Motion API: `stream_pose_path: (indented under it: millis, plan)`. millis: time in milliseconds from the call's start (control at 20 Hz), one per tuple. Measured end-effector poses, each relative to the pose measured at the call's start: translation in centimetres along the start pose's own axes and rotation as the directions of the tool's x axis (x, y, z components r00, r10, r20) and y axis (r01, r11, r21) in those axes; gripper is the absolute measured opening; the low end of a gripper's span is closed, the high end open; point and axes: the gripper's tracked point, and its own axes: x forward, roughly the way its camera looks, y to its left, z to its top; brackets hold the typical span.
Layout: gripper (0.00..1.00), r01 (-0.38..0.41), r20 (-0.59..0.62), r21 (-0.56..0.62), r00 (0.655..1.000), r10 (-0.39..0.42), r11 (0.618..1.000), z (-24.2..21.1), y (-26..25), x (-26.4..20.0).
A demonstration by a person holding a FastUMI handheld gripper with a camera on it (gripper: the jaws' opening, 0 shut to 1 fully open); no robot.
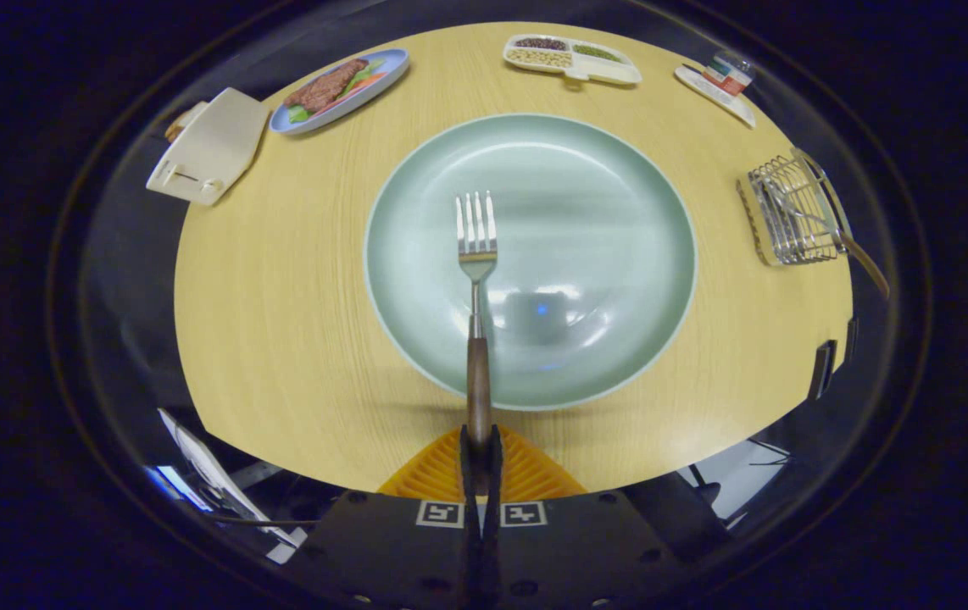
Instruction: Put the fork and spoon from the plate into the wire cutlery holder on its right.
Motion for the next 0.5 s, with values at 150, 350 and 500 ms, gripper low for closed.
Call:
stream_pose_path:
  millis: [150, 350, 500]
  plan:
    - [0.01, -0.045, -0.015, -0.02, 0.999, 0.045, 0.999, -0.7, -0.6, -2.2]
    - [0.01, -0.103, -0.005, -0.026, 0.995, 0.103, 0.994, -0.7, -1.9, -6.9]
    - [0.01, -0.112, 0.034, -0.037, 0.993, 0.113, 0.993, 0.5, -4.0, -10.9]
